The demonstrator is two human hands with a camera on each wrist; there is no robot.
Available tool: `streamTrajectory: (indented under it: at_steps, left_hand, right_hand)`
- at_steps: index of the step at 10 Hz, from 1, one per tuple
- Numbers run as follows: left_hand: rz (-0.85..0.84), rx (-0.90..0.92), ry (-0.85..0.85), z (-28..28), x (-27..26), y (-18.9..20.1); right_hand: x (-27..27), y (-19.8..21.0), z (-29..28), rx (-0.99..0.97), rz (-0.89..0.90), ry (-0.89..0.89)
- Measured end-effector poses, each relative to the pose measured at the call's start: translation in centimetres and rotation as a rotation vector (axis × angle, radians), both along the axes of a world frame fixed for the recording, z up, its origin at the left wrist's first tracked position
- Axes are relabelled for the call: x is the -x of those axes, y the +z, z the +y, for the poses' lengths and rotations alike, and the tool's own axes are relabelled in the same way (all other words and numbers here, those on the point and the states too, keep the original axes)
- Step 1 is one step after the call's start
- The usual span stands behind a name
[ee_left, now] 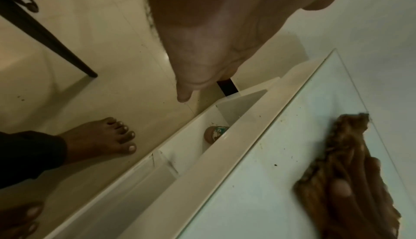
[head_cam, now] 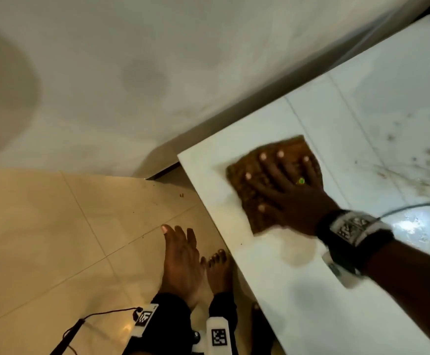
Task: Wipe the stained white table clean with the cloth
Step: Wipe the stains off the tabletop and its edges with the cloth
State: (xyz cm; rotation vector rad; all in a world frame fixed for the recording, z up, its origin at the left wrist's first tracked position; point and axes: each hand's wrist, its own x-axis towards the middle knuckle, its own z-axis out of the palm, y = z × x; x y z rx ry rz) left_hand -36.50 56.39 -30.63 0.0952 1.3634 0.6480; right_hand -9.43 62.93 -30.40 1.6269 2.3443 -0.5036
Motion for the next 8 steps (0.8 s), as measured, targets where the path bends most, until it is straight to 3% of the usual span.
streamTrajectory:
  at_steps: [1,2,3,4,5,6,7,8]
  left_hand:
    - [0.009,0.002,-0.081,1.7,-0.6,2.6]
    - [-0.065,0.084,0.006,2.6,-0.7,2.8]
    - [-0.053,0.089,0.028,3.4,-0.8,3.2]
    - [-0.059,0.105,0.049,2.7,-0.6,2.5]
    - [-0.066,0.077,0.033,1.7,-0.5,2.4]
    - [-0.008,0.073,-0.066,0.4,-1.3,2.4]
    - [0.025,0.073,-0.108,-0.7,-2.6,2.9]
    - [0.017,0.062,-0.097,-1.4,-3.3,2.8]
  right_hand:
    - [1.9,-0.8,6.0,0.023,-0.009,-0.108]
    - [5.9,-1.0,8.3,-0.022,-0.006,-0.069]
    - [9.0,-0.9,6.4,-0.062,0.019,0.084]
    - [9.2,-0.4,1.2,-0.07,0.05,0.212]
    - [6.5,0.3,-8.1,-0.018,0.083,0.231]
    - [2.9,1.4,-18.4,0.083,-0.012,0.21]
    - [2.1,2.0,-21.4,0.202,-0.017,0.117]
    - [4.1,1.8,-17.9,0.177,0.081,0.001]
